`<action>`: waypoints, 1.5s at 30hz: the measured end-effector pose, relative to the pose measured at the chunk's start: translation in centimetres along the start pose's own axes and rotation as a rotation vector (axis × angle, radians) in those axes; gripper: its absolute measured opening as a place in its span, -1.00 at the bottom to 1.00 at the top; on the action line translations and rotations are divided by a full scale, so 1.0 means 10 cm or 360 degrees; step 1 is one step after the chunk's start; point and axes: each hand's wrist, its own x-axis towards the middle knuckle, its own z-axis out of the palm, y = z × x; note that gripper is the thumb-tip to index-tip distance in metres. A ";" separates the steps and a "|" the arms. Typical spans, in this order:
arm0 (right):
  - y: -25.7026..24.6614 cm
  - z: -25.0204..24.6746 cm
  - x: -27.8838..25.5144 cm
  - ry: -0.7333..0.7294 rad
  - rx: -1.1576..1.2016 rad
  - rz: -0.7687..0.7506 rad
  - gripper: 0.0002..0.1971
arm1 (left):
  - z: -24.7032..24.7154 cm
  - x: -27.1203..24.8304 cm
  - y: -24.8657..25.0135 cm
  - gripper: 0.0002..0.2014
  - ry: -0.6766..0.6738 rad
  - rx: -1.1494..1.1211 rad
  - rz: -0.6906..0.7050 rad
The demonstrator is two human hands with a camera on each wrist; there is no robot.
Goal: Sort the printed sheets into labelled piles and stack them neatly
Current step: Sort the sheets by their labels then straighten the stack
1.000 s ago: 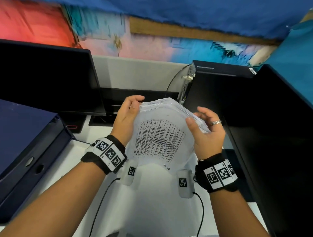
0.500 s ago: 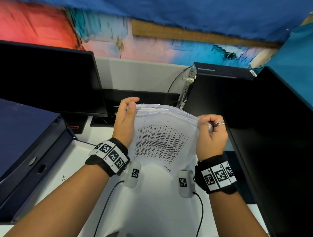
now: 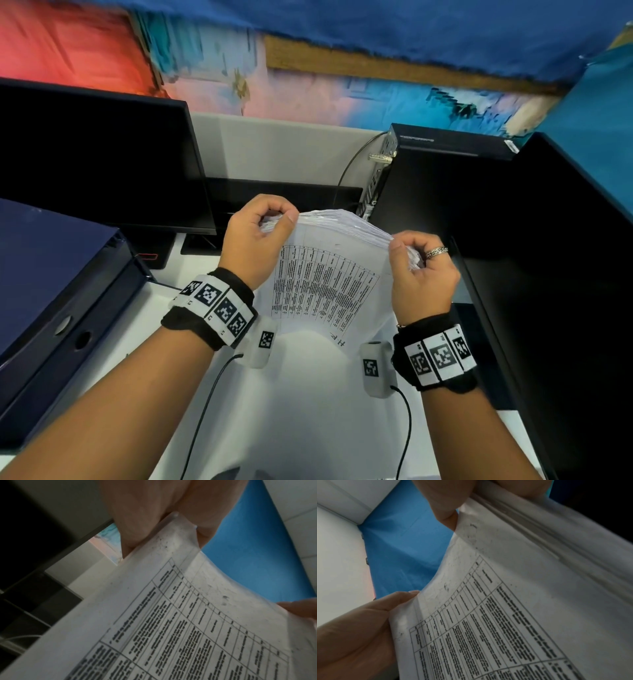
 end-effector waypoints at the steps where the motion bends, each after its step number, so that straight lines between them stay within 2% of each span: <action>1: 0.00 0.00 0.00 0.0018 0.0010 0.0031 -0.90 | 0.00 0.00 0.01 -0.96 0.0003 0.0011 0.0014; 4: 0.02 -0.01 -0.01 0.0039 0.0014 0.0076 -0.88 | 0.00 -0.02 0.04 -0.92 -0.0021 -0.0045 0.0017; 5: 0.02 -0.01 -0.01 0.0022 0.0050 0.0084 -0.88 | -0.01 -0.03 0.03 -0.83 -0.0054 -0.0112 -0.0002; 8: 0.01 0.00 -0.02 -0.0028 0.0138 0.0119 -0.79 | -0.07 -0.04 -0.09 -0.32 -0.0190 -0.0272 -0.0044; 10: 0.02 -0.01 -0.01 0.0052 0.0230 0.0184 -0.80 | -0.12 -0.03 -0.20 -0.10 -0.0226 -0.0422 -0.0126; 11: 0.04 -0.02 0.00 0.0070 0.0339 0.0231 -0.75 | -0.13 -0.03 -0.25 -0.04 -0.0233 -0.0486 -0.0193; 13: 0.09 -0.06 -0.01 -0.0016 0.0549 0.0340 -0.45 | -0.14 -0.03 -0.34 0.01 -0.0247 -0.0530 -0.0351; 15: 0.15 -0.09 -0.05 -0.0106 0.0614 0.0496 -0.17 | -0.14 -0.06 -0.40 -0.04 -0.0346 -0.0549 -0.0446; 16: 0.16 -0.09 -0.07 -0.0129 0.0635 0.0577 -0.14 | -0.12 -0.07 -0.43 -0.09 -0.0400 -0.0559 -0.0466; 18: 0.21 -0.09 -0.10 -0.0161 0.0605 0.0655 -0.20 | -0.11 -0.08 -0.47 -0.17 -0.0407 -0.0561 -0.0512; 21: 0.25 -0.07 -0.08 -0.0317 0.0517 0.0586 -0.36 | -0.08 -0.05 -0.49 -0.24 -0.0420 -0.0499 -0.0539; 23: 0.25 -0.05 -0.06 -0.0389 0.0600 0.0602 -0.49 | -0.04 -0.04 -0.45 -0.42 -0.0506 -0.0352 -0.0496; 25: 0.26 -0.05 -0.01 -0.0371 0.0639 0.0580 -0.60 | -0.04 -0.02 -0.39 -0.62 -0.0470 -0.0359 -0.0466; 27: 0.26 -0.07 0.02 -0.0375 0.0615 0.0568 -0.67 | -0.09 -0.01 -0.31 -0.70 -0.0401 -0.0388 -0.0413; 29: 0.25 -0.11 0.05 -0.0344 0.0618 0.0535 -0.71 | -0.15 -0.01 -0.30 -0.65 -0.0379 -0.0459 -0.0377; 32: 0.21 -0.14 0.03 -0.0277 0.0706 0.0524 -0.63 | -0.22 -0.08 -0.38 -0.40 -0.0514 -0.0481 -0.0466; 34: 0.21 -0.12 0.03 -0.0272 0.0606 0.0459 -0.72 | -0.23 -0.14 -0.41 -0.30 -0.0687 -0.0502 -0.0520; 35: 0.20 -0.09 0.02 -0.0274 0.0545 0.0426 -0.80 | -0.22 -0.17 -0.41 -0.34 -0.0701 -0.0499 -0.0521; 39: 0.21 -0.08 0.01 -0.0125 0.0440 0.0417 -0.95 | -0.24 -0.24 -0.40 -0.78 -0.0368 -0.0487 -0.0539; 41: 0.22 -0.09 0.00 -0.0156 0.0447 0.0413 -0.94 | -0.25 -0.27 -0.41 -0.88 -0.0237 -0.0479 -0.0542; 45: 0.23 -0.07 -0.05 -0.0291 0.0560 0.0491 -0.46 | -0.19 -0.30 -0.35 -0.85 -0.0077 -0.0488 -0.0492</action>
